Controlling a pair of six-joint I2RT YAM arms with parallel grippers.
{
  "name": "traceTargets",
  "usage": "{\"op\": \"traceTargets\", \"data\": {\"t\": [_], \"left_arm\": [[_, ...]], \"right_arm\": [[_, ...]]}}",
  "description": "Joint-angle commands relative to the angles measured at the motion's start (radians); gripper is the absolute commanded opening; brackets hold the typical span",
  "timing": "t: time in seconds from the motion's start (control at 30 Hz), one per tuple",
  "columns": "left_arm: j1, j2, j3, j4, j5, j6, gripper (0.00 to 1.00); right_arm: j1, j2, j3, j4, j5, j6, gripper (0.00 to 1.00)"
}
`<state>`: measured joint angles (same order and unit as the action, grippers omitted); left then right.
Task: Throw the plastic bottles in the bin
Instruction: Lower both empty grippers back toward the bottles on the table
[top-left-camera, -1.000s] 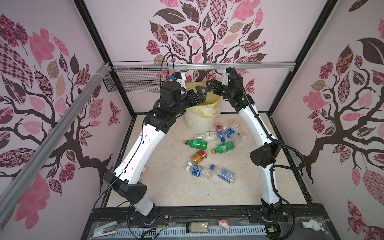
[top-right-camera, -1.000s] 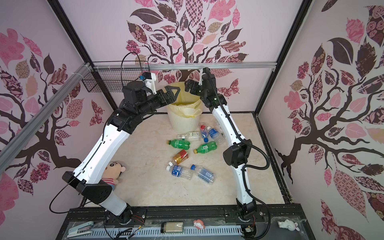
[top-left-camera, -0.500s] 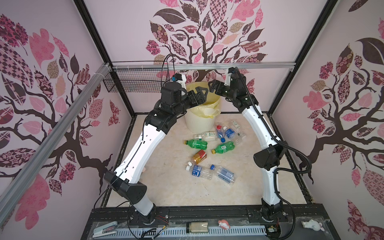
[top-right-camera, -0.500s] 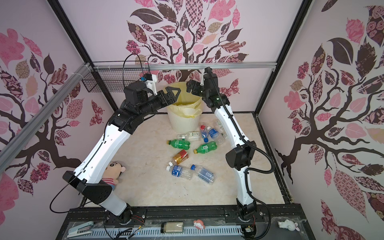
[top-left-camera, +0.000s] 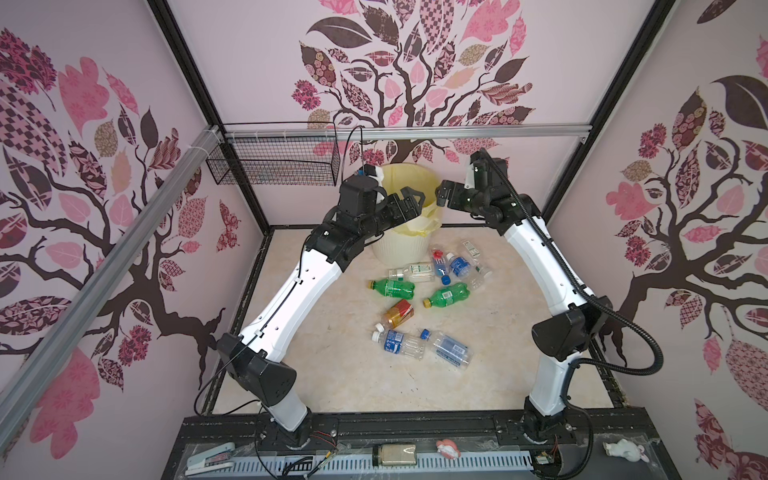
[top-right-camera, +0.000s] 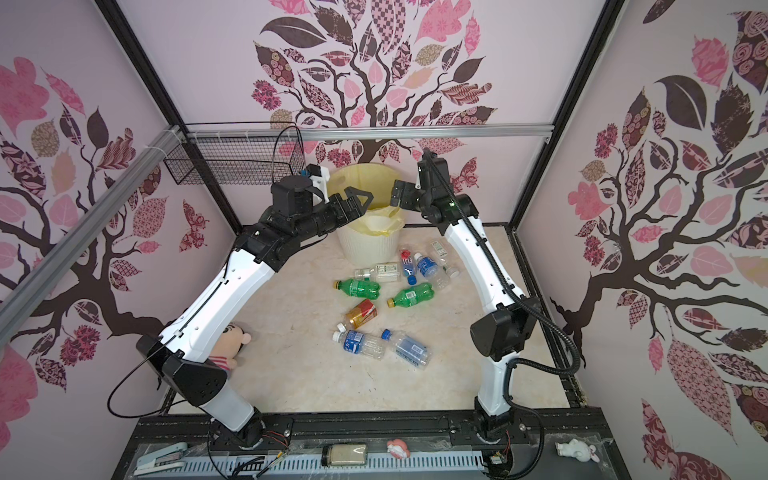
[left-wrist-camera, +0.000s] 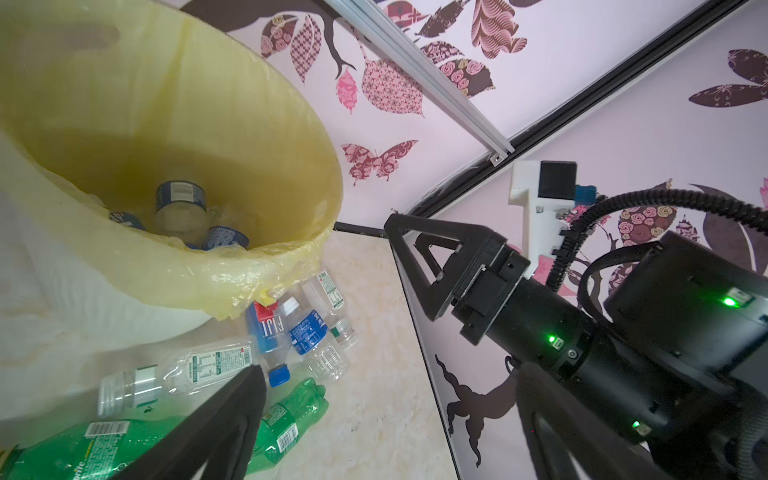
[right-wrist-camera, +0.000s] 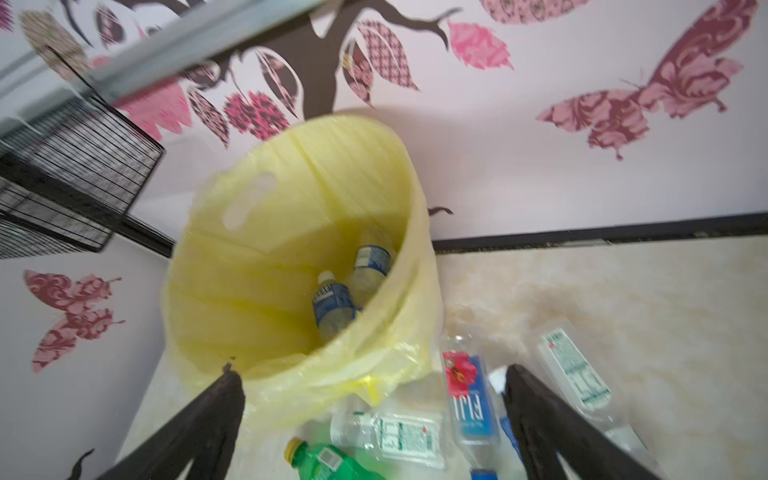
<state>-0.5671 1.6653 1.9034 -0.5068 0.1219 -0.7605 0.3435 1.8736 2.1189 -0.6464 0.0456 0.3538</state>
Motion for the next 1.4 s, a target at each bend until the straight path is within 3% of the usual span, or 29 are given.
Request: {"op": "traceTargets", "data": {"t": [0.0,0.27,0.63,0.77,1.37], "left_arm": [[-0.026,0.043,0.019,-0.011,0.000,-0.011,0.97],[-0.075,0.062,-0.047,-0.069,0.024,-0.072,0.97],[-0.131,-0.003,-0.226,-0.070,0.002,-0.123,0.97],[-0.131,-0.007,-0.251,-0.091,0.004,-0.121,0.97],[-0.174,-0.071,-0.377,-0.066,-0.004,-0.151,0.97]], "right_arm": [[-0.022,-0.122,-0.128,-0.012,0.034,-0.018,1.00],[-0.037,-0.268,-0.415,-0.007,0.027,0.001,1.00],[-0.038,-0.395,-0.781,0.001,-0.032,0.224,0.99],[-0.038,-0.395,-0.877,0.031,-0.103,0.295,0.97],[-0.037,-0.287,-0.991,0.146,-0.180,0.442,0.97]]}}
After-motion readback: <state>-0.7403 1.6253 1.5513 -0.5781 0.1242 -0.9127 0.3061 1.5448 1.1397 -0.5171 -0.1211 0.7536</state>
